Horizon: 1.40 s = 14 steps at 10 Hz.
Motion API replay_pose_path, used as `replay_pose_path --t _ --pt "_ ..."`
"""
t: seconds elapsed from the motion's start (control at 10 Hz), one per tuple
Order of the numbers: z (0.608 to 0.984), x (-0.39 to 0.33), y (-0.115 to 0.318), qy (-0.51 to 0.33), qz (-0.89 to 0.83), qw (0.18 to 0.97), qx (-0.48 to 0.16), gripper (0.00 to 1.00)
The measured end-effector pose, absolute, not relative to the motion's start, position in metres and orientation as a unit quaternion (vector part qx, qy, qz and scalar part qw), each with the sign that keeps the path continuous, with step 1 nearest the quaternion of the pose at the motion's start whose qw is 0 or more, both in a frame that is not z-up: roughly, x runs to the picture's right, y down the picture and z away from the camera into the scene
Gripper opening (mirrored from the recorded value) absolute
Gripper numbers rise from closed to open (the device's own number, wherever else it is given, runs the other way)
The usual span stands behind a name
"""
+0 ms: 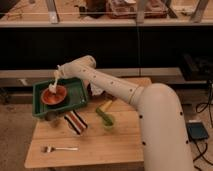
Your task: Wipe red bowl with brush
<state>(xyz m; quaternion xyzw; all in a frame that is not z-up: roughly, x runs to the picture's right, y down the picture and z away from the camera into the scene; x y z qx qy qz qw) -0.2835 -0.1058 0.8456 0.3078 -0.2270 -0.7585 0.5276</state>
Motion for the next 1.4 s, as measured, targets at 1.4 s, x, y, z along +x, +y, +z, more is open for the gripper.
replay_pose_path --t 1.4 --pt "0.838 -0.229 -0.076 -0.221 -0.777 0.512 0.293 0.0"
